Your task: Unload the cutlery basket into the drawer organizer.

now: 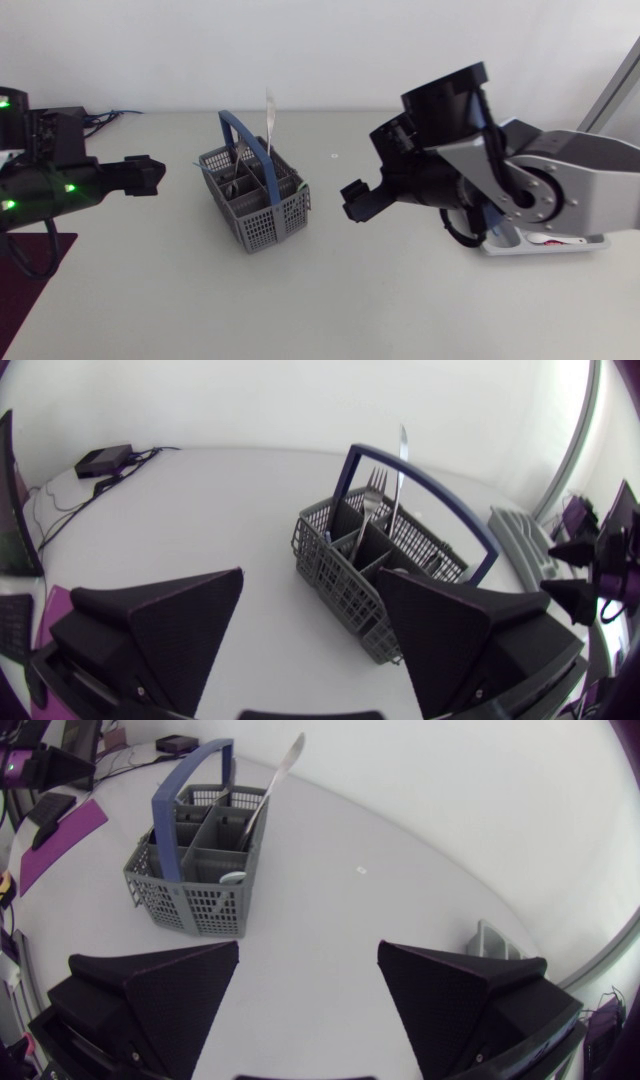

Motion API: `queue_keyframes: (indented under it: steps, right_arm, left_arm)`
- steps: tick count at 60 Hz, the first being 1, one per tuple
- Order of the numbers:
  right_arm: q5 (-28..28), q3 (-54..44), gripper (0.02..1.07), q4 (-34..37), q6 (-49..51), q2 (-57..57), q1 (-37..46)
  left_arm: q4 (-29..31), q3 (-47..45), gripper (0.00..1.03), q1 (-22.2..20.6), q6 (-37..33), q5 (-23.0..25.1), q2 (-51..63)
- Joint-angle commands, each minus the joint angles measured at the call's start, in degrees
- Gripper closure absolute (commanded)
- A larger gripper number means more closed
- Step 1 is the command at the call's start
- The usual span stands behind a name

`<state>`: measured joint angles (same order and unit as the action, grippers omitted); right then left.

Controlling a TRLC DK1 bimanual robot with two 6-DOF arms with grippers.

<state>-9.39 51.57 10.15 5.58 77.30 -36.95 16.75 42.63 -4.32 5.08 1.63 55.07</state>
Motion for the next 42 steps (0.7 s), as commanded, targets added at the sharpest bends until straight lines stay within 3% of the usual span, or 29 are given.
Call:
queue_keyframes:
  steps: [1, 5, 14, 31, 37, 42]
  right_arm:
    - [2.7, 2.5, 0.07, 0.5, 0.9, 3.9, -1.0]
    - [5.3, 3.9, 0.07, 0.4, 0.6, 5.5, -1.6]
    - [9.9, 8.2, 0.12, 0.2, -1.2, 9.2, -2.2]
    - [11.1, 13.0, 0.16, -5.8, -2.7, 17.4, -7.3]
    - [10.4, 14.0, 0.17, -7.6, -2.7, 19.6, -8.8]
    - [10.5, 14.6, 0.27, -9.4, -2.7, 21.2, -9.2]
  left_arm:
    - [1.6, 3.3, 0.1, -0.1, -9.8, 0.6, 5.4]
    - [1.7, 4.0, 0.1, -0.3, -11.6, 0.7, 7.7]
    - [-0.1, 4.0, 0.1, 1.2, -15.3, 6.7, 11.7]
    - [-5.0, 3.6, 0.11, 9.6, -17.5, 20.1, 16.0]
    - [-6.1, 2.4, 0.12, 9.8, -18.4, 20.7, 16.0]
    - [-6.6, 1.9, 0.12, 9.7, -18.8, 20.7, 16.0]
